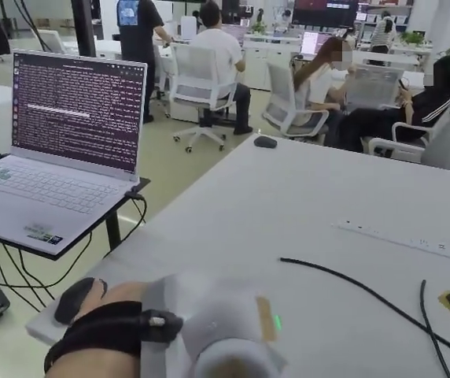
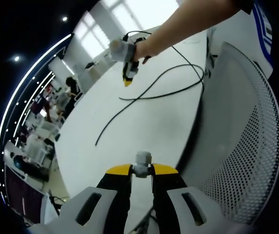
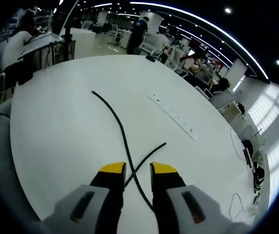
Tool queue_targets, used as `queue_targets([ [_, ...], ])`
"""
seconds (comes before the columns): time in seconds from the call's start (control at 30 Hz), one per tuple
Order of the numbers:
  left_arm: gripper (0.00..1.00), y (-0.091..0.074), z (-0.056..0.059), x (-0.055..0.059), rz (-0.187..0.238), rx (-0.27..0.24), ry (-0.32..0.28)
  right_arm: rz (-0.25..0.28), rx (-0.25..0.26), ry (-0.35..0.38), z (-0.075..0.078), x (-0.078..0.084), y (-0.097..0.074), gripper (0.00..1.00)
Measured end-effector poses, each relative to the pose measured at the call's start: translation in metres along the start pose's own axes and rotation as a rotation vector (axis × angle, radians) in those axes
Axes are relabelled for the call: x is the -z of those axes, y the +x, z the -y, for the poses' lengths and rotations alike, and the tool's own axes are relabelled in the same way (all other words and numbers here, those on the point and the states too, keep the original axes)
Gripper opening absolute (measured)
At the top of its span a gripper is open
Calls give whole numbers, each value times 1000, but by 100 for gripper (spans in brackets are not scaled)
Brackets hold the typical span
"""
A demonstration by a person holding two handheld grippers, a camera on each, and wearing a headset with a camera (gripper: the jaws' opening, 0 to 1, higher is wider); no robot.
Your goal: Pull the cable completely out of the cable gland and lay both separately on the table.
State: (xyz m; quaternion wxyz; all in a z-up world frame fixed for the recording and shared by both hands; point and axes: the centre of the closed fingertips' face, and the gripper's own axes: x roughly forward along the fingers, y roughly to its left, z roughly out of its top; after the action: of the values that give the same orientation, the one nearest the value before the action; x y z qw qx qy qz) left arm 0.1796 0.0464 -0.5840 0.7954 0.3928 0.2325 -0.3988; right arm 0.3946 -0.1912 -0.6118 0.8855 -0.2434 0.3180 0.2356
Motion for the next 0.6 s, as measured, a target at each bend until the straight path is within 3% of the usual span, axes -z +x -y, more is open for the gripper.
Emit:
queue_targets([
  [0.03, 16, 1, 0, -1, 0, 3, 6, 11, 3, -10, -1, -4, -7, 20],
  [0.1, 16, 2, -1, -3, 6, 14, 13, 38, 0, -125, -9, -13, -27, 20],
  [0.13, 16, 2, -2, -5, 10, 18, 18, 58, -8, -141, -14, -16, -33, 21],
  [0.23, 16, 5, -8, -8, 10, 31, 36, 139, -90, -112, -45, -22, -62, 23],
  [0.37, 16, 8, -12, -16, 22, 59, 65, 144, -162, -77, -76, -11, -90, 21],
  [0.4, 16, 10, -15, -20, 27, 70, 71, 144, -208, -65, -95, -4, -103, 22],
  [0.43, 16, 11, -16, -22, 32, 76, 72, 146, -229, -55, -104, -1, -109, 24],
  [0.53, 16, 16, -20, -30, 56, 111, 71, 189, -357, -91, -147, 6, -135, 28],
  [0.57, 16, 18, -20, -33, 64, 122, 70, 186, -370, -94, -152, 8, -138, 27],
  [0.6, 16, 20, -22, -36, 79, 138, 65, 186, -398, -84, -167, 12, -148, 27],
])
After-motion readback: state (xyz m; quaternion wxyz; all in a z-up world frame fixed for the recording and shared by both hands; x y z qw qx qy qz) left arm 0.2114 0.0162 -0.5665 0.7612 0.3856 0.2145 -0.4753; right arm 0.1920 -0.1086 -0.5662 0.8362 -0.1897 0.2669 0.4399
